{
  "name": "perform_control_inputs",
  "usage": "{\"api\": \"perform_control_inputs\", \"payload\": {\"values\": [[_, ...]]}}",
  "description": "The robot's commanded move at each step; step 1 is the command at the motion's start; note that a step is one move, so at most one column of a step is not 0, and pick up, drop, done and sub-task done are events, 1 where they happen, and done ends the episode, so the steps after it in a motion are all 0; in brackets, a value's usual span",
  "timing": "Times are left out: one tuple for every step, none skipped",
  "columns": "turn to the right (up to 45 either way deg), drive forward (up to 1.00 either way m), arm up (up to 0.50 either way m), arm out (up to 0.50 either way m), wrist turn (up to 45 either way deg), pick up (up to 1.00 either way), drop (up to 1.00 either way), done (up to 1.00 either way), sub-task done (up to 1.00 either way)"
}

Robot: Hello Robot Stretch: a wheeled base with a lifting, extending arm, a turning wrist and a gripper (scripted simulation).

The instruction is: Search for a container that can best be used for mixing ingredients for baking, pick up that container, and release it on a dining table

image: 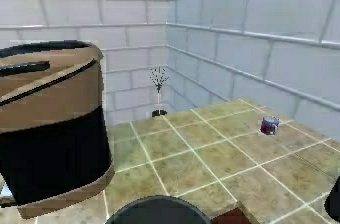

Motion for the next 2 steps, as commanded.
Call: {"api": "perform_control_inputs", "payload": {"values": [[-45.0,0.00,0.00,0.00,0.0,0.00,0.00,0.00,0.00],[-45.0,0.00,0.00,0.00,0.0,0.00,0.00,0.00,0.00]]}}
